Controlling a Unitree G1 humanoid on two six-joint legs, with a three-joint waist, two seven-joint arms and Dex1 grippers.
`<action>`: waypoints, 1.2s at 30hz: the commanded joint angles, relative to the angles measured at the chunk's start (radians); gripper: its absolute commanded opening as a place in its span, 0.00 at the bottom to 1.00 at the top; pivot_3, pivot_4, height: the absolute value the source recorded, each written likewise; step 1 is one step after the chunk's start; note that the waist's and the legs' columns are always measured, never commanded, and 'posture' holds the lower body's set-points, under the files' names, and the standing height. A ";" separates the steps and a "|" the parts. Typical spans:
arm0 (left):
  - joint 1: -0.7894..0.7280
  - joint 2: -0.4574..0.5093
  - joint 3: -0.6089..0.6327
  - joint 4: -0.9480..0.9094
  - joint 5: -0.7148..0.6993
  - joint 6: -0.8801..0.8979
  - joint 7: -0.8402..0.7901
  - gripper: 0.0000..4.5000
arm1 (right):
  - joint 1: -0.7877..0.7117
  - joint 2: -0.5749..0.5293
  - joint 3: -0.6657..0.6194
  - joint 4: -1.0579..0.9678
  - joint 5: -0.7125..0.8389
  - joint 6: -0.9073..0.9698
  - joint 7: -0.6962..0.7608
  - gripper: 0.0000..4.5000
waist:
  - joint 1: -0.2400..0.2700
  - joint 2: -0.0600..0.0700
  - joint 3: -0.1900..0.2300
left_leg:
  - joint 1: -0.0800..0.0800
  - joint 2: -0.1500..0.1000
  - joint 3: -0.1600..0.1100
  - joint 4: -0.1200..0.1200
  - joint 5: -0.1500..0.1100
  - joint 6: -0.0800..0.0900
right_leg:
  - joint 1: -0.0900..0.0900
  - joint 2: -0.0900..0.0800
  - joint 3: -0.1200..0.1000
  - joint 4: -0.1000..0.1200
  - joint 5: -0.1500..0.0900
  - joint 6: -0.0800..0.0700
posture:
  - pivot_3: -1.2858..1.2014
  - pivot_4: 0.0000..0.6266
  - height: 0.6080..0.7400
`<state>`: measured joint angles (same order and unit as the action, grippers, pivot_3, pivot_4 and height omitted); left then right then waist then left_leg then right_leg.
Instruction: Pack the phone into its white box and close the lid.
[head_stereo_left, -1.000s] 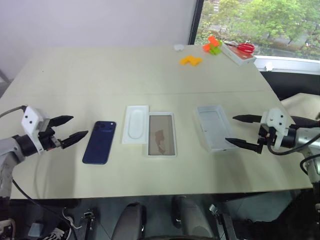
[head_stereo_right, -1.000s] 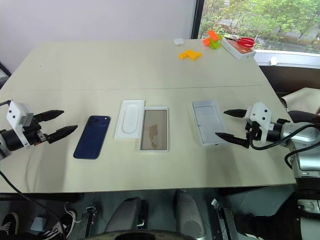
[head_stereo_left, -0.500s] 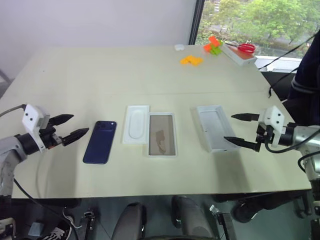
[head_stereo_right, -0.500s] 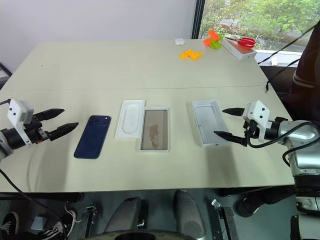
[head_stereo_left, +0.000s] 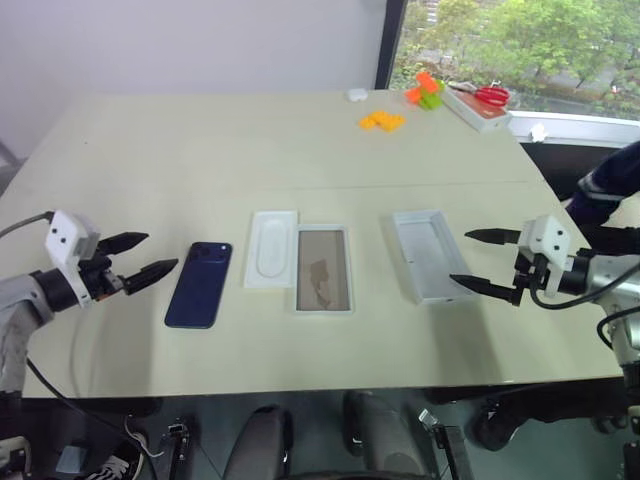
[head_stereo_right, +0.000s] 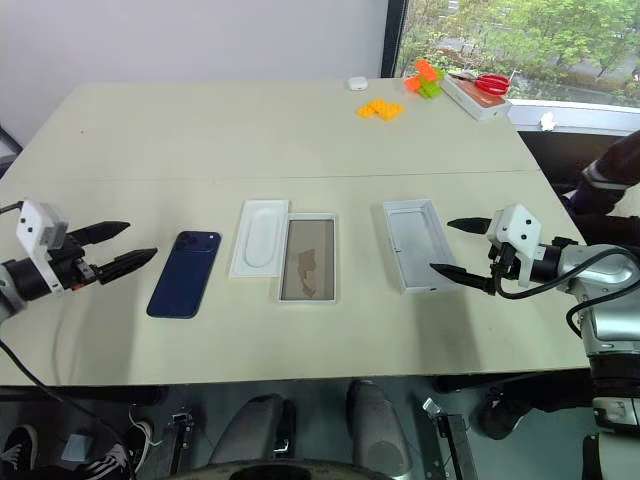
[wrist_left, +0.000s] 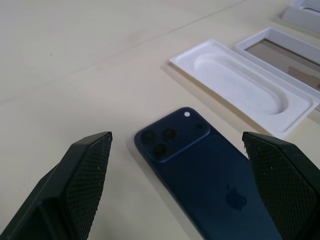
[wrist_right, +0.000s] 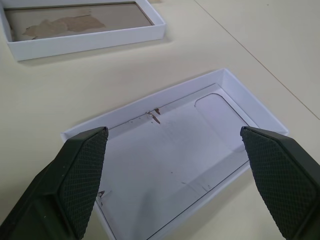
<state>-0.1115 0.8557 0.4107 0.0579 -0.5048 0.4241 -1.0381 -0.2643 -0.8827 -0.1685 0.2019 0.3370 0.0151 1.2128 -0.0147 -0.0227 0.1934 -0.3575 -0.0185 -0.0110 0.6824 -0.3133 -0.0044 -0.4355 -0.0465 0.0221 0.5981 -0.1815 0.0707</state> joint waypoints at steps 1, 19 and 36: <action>-0.039 0.000 0.030 -0.054 -0.057 0.096 0.067 0.98 | -0.018 0.006 -0.019 -0.052 0.021 0.027 -0.027 0.99 | 0.000 0.000 0.000 | 0.000 0.000 0.000 0.000 0.000 0.000 | 0.000 0.000 0.000 0.000 0.000 0.000 | 0.52 0.24 1.00; -0.424 -0.369 -0.114 -0.139 -0.165 0.736 0.723 0.98 | -0.151 0.113 0.131 -0.334 -0.011 0.196 -0.167 0.99 | 0.004 -0.003 0.001 | -0.001 -0.002 -0.004 0.001 0.000 0.000 | 0.002 -0.001 -0.001 0.000 0.005 0.003 | 0.52 0.24 1.00; -0.494 -0.501 -0.114 -0.049 -0.155 0.819 0.792 0.98 | -0.145 0.114 0.127 -0.346 -0.007 0.198 -0.183 0.99 | 0.003 -0.003 0.001 | 0.000 -0.003 -0.003 0.000 0.000 0.000 | 0.001 -0.001 -0.001 -0.001 0.005 0.003 | 0.52 0.24 1.00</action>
<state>-0.5828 0.3595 0.2841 0.0198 -0.6438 1.2249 -0.2473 -0.3950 -0.7647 -0.0150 -0.1159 0.3199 0.2230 1.0363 -0.0119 -0.0252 0.1941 -0.3579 -0.0214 -0.0140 0.6824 -0.3135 -0.0047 -0.4340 -0.0475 0.0212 0.5971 -0.1762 0.0732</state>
